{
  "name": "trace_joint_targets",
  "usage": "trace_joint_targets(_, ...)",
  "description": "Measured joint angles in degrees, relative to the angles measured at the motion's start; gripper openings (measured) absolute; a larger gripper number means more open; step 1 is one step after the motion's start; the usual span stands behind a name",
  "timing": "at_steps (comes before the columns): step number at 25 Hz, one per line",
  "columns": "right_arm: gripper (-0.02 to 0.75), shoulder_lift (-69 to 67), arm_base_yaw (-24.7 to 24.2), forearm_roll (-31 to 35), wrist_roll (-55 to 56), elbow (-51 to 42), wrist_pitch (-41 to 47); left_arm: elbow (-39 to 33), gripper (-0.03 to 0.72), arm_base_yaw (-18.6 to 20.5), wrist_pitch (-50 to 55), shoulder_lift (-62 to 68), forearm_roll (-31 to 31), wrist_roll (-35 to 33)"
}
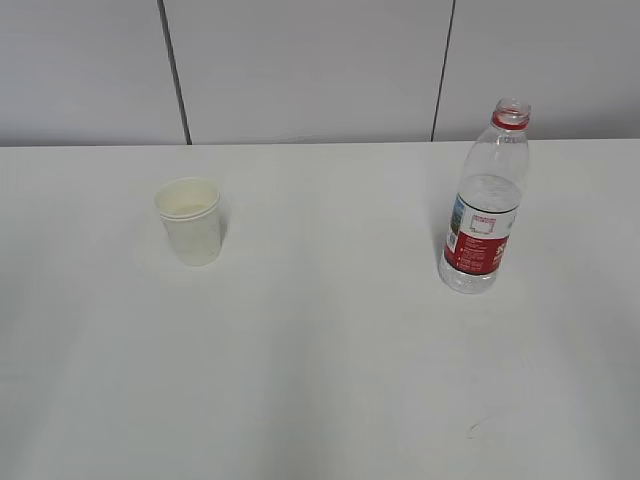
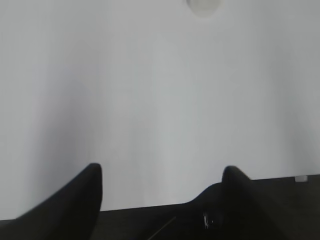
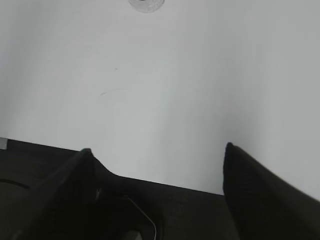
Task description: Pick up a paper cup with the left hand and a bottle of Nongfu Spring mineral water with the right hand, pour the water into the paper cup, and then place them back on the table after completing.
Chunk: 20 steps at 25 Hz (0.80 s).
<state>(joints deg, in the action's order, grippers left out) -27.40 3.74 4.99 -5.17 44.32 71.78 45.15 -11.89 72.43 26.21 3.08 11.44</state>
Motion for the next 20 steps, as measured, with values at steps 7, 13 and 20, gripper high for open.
trace_joint_targets(7,0.588,16.2,0.0,0.0,-2.5,-8.0,0.5,-5.6,0.461,0.0,0.5,-15.4,0.9,-1.1)
trace_joint_targets(13,0.588,26.1,0.0,2.0,-2.7,-11.3,0.1,-11.0,0.461,0.0,-0.3,-24.8,-0.1,-5.7)
trace_joint_targets(20,0.587,28.4,0.0,2.1,-3.9,-14.5,-2.4,-13.8,0.459,0.0,-6.2,-26.4,-1.0,-7.5)
